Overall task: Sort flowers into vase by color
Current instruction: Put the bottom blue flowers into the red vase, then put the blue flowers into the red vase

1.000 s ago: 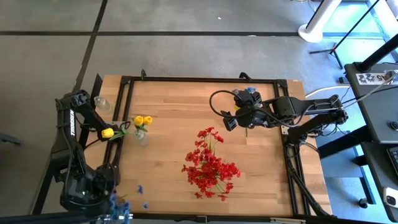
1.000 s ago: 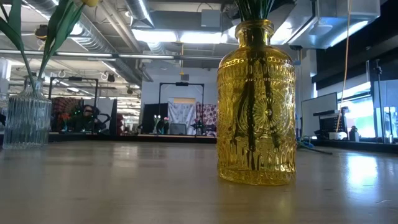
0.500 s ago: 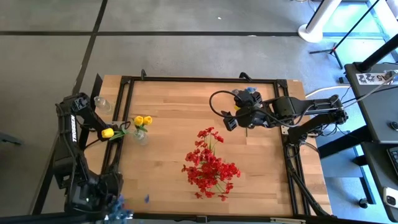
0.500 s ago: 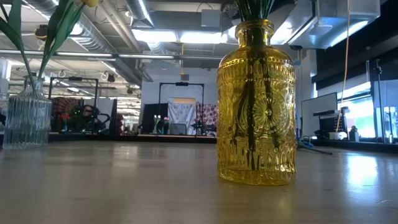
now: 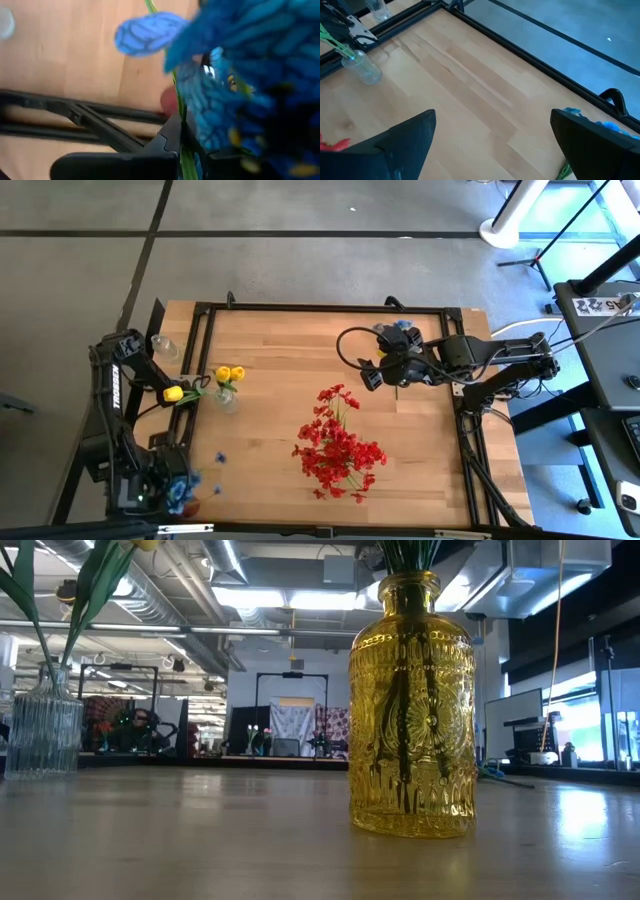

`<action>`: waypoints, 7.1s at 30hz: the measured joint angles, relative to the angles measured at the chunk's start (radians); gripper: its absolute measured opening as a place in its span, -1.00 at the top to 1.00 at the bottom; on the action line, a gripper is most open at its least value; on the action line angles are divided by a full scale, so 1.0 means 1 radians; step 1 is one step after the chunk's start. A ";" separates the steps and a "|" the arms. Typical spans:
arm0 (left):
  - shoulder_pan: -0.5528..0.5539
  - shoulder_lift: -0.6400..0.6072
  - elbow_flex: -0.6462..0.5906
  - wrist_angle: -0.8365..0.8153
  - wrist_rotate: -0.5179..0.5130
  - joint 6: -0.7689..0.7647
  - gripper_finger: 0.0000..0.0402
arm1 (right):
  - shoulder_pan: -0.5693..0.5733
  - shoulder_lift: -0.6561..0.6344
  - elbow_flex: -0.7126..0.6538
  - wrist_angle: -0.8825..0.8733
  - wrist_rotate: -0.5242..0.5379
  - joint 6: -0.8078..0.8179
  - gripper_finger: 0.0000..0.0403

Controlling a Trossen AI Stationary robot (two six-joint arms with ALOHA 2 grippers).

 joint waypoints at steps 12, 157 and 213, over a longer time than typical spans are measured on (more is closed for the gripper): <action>0.000 0.014 -0.030 0.143 -0.024 0.048 0.98 | 0.000 0.000 0.000 -0.010 0.009 0.000 -0.95; 1.158 0.057 -0.090 1.422 -0.250 1.199 -0.11 | -0.296 -0.001 0.074 0.373 -0.989 -0.902 0.97; 0.637 -0.398 0.046 1.012 0.436 0.943 0.98 | -0.209 -0.130 0.065 0.378 -0.564 -0.403 -0.33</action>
